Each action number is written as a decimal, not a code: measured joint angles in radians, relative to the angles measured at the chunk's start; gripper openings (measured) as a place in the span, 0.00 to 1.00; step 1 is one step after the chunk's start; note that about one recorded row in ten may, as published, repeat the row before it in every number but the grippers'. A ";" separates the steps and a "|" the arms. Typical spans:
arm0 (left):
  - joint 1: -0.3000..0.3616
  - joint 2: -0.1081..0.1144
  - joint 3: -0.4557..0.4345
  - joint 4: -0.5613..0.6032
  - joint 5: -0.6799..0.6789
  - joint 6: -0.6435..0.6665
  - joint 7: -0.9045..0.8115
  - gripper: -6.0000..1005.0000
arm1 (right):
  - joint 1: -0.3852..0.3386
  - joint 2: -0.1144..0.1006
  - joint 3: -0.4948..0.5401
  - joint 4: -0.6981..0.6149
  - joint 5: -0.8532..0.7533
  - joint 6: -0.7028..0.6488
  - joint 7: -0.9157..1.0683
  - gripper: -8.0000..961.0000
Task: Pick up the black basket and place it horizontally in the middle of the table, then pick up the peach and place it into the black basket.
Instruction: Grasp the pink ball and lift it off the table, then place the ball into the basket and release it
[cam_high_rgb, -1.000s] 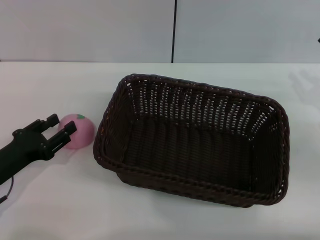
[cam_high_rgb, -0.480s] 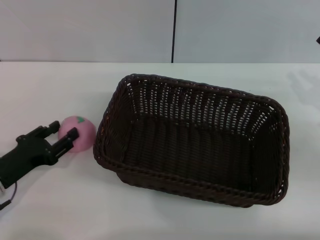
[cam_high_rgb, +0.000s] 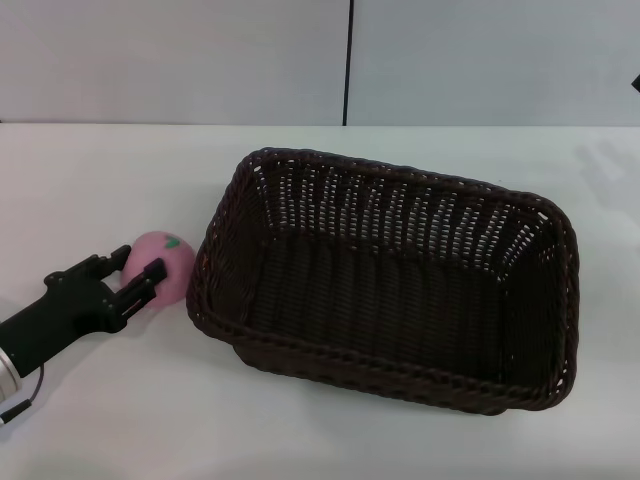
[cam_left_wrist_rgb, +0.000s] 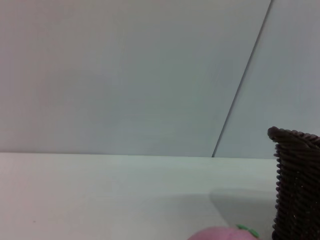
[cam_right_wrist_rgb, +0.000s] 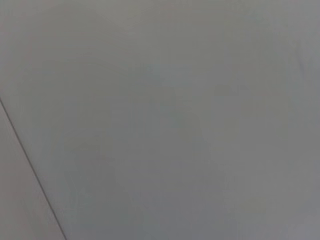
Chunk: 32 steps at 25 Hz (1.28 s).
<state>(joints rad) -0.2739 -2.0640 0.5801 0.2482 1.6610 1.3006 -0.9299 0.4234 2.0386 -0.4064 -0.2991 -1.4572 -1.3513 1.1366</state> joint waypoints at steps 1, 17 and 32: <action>0.000 0.000 -0.004 -0.005 0.000 -0.002 0.000 0.58 | 0.000 0.000 0.000 0.000 0.000 0.000 0.000 0.42; -0.005 -0.002 -0.040 -0.018 -0.014 0.041 0.027 0.24 | 0.009 0.000 0.000 0.002 0.000 0.008 0.000 0.42; -0.057 0.001 -0.319 -0.059 -0.065 0.345 -0.135 0.14 | 0.018 0.011 0.001 0.013 0.009 0.011 -0.024 0.42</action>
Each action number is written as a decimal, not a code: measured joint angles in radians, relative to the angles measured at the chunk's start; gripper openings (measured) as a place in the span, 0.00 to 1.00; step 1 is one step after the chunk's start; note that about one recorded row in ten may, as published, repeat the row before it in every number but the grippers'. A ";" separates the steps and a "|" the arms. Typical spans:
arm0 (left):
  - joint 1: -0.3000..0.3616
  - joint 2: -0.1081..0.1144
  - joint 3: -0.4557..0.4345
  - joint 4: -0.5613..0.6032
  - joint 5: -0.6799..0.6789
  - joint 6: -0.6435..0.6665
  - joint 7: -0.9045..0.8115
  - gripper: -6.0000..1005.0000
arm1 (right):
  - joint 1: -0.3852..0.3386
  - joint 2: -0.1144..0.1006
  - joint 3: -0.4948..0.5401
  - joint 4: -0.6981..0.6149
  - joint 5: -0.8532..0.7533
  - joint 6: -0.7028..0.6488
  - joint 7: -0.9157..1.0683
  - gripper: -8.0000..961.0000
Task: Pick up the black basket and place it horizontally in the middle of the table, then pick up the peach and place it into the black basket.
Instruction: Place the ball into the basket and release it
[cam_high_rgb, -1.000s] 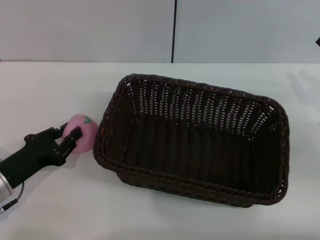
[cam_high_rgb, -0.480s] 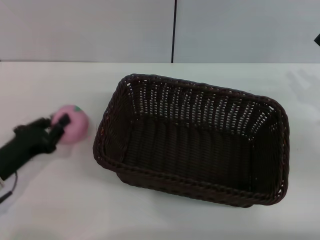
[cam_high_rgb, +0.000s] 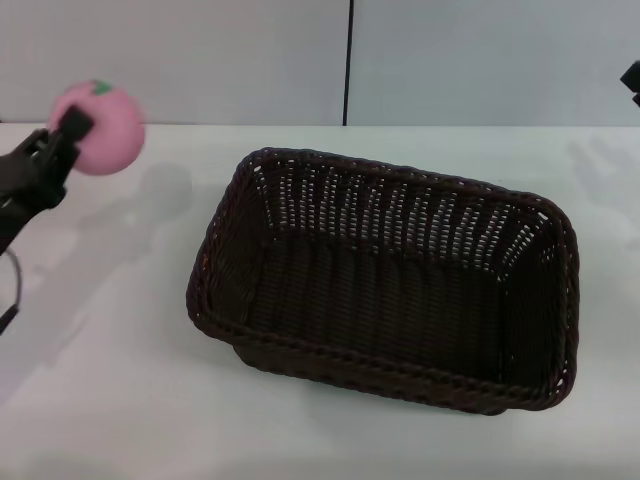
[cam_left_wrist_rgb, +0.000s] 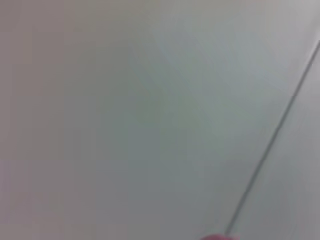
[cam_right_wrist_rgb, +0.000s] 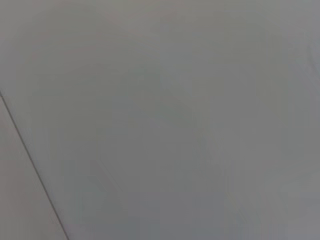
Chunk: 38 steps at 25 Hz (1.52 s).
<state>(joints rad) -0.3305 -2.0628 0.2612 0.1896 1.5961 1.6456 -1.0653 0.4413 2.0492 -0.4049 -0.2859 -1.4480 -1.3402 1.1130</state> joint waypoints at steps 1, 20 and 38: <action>0.000 0.000 0.000 0.000 0.000 0.000 0.000 0.13 | 0.002 0.001 0.000 0.003 0.000 0.001 -0.006 0.42; -0.217 -0.006 0.264 -0.099 0.012 -0.012 -0.022 0.06 | -0.008 0.010 0.014 0.019 0.002 0.003 -0.029 0.42; -0.193 -0.005 0.327 -0.072 0.001 -0.039 -0.022 0.40 | -0.011 0.012 0.010 0.025 0.002 0.001 -0.029 0.42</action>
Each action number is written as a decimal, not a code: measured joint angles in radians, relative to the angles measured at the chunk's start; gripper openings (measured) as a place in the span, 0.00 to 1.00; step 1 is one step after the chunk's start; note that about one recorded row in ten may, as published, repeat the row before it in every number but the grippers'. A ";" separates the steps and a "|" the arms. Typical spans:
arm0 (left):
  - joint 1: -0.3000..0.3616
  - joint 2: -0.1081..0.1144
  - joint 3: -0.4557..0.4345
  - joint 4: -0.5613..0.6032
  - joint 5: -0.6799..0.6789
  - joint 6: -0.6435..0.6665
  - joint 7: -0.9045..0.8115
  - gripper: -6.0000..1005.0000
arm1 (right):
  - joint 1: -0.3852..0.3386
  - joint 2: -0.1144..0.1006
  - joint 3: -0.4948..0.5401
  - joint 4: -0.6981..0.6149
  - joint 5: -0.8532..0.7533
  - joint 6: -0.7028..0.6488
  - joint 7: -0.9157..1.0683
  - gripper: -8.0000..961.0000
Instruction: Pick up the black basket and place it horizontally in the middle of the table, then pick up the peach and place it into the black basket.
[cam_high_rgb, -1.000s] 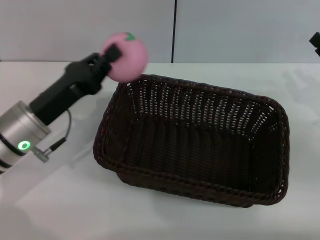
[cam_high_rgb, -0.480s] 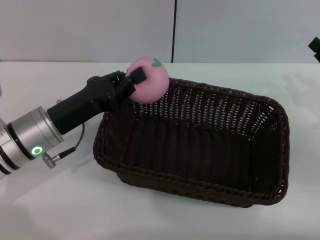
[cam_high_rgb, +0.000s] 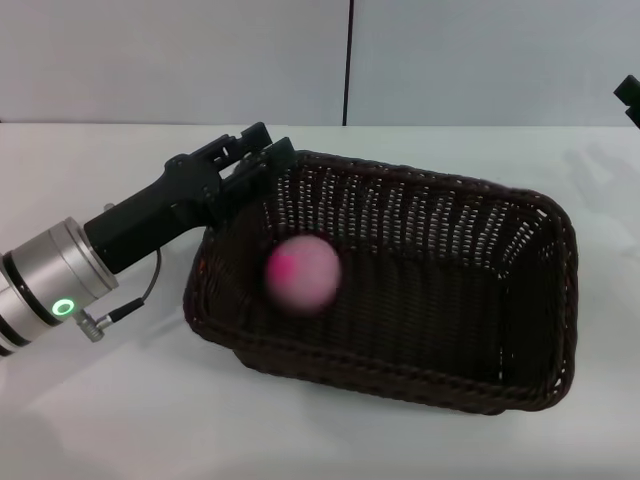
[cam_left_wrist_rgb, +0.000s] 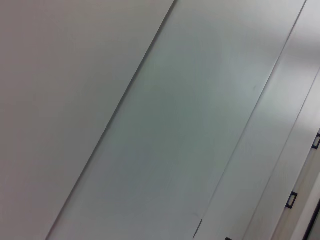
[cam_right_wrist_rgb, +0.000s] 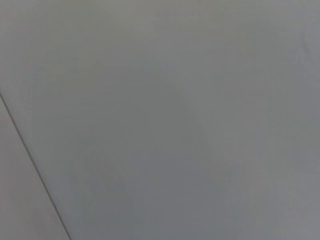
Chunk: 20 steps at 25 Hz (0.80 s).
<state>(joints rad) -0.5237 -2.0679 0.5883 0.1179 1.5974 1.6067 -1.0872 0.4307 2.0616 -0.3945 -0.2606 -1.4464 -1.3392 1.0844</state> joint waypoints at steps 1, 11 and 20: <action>0.002 0.000 -0.006 0.003 0.000 0.008 0.001 0.45 | 0.001 0.000 -0.001 0.000 0.000 0.000 0.000 0.42; 0.065 0.005 -0.157 0.014 -0.002 0.067 0.077 0.77 | -0.007 0.000 0.003 0.001 0.000 0.000 0.000 0.42; 0.268 0.003 -0.672 -0.091 -0.002 0.170 0.340 0.85 | -0.084 0.011 0.107 0.003 0.088 -0.121 -0.023 0.42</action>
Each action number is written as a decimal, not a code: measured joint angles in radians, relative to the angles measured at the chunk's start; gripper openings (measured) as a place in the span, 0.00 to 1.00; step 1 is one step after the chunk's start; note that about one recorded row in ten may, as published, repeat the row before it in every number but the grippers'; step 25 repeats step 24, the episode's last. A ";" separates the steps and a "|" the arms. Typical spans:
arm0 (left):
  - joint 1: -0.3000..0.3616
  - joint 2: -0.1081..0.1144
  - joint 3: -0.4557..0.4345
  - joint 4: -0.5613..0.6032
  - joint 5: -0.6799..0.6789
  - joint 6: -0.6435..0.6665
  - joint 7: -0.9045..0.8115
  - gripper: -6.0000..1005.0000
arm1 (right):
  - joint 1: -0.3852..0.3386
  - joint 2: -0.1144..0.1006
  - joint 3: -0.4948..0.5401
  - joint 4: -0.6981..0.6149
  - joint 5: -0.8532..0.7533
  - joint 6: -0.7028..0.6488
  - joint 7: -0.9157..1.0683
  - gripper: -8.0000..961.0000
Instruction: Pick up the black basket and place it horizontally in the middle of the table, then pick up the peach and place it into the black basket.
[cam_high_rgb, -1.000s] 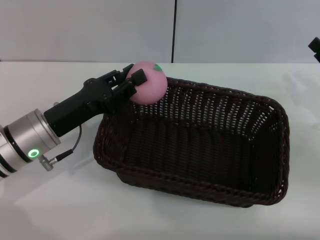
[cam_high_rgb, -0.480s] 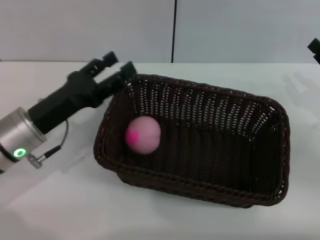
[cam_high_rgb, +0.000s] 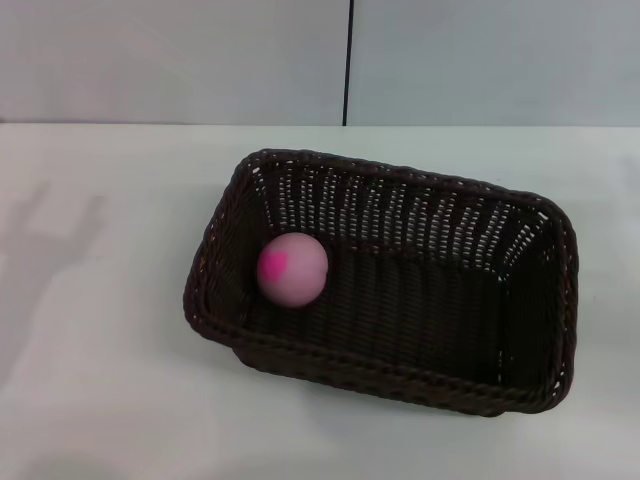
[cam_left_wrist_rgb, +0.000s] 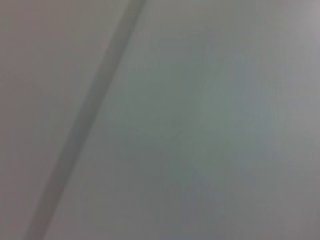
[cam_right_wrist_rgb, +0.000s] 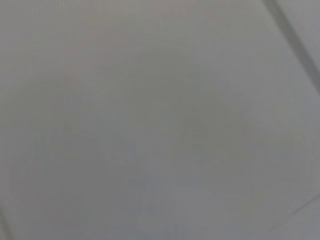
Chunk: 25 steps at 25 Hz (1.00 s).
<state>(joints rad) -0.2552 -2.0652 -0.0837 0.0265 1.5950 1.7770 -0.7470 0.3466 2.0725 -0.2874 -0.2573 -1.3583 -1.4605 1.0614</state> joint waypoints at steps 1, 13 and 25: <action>0.013 0.000 -0.032 -0.001 0.000 -0.003 0.004 0.85 | -0.010 0.000 0.001 0.000 0.018 -0.009 -0.002 0.42; 0.069 0.002 -0.177 -0.006 0.002 -0.028 0.005 0.77 | -0.057 -0.003 0.015 -0.001 0.095 -0.030 0.002 0.42; 0.065 0.001 -0.223 -0.016 0.002 -0.044 0.003 0.56 | -0.067 0.000 0.014 0.017 0.096 -0.021 0.001 0.42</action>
